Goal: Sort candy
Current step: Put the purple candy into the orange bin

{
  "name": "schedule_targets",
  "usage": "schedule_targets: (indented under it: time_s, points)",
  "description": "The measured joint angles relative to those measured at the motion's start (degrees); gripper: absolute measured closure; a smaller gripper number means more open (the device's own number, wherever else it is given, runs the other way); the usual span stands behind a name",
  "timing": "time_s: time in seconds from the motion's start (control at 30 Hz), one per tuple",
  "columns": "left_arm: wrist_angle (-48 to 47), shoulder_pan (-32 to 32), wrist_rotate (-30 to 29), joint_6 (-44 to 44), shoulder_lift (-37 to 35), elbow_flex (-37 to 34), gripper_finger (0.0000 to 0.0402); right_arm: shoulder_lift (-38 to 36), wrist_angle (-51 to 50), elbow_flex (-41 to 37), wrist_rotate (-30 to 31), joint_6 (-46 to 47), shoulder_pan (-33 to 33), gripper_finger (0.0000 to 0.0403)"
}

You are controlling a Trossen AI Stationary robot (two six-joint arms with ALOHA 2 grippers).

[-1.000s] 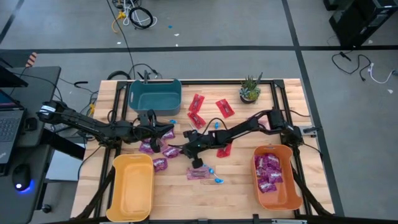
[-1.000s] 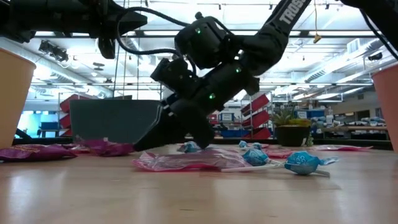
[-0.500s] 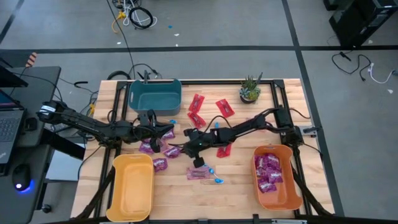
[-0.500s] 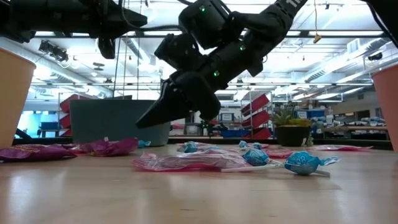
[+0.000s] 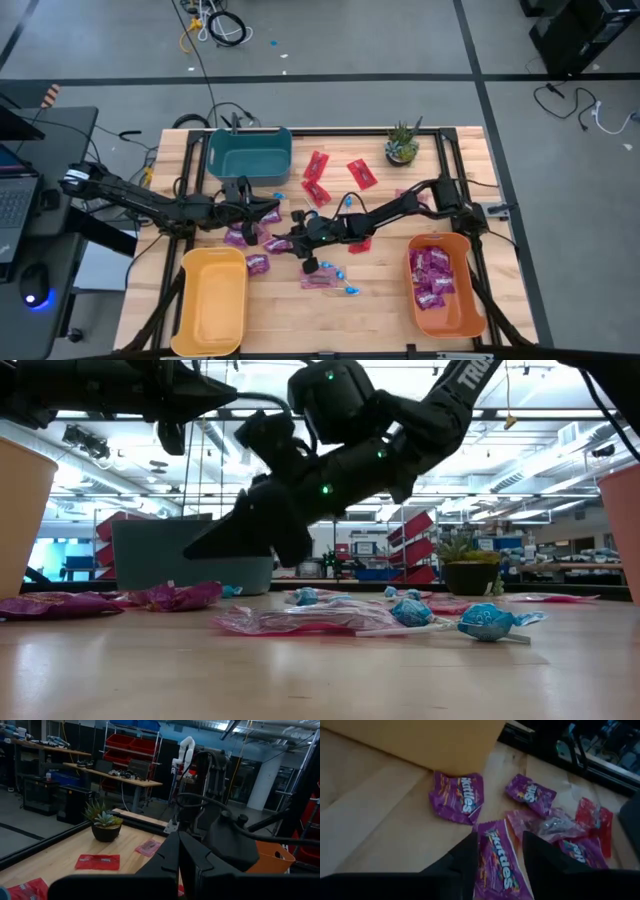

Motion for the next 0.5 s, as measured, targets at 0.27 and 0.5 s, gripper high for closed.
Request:
schedule_targets:
  time_s: [0.27, 0.5]
  points:
    - [-0.11, 0.02, 0.00, 0.11, 0.00, 0.00, 0.0396, 1.10, -1.54, 0.06, -0.39, 5.22, 0.00, 0.0235]
    - [-0.10, 0.01, 0.00, 0.13, 0.00, 0.00, 0.0396, 1.10, -5.76, 0.04, -0.52, 7.34, 0.00, 0.0234]
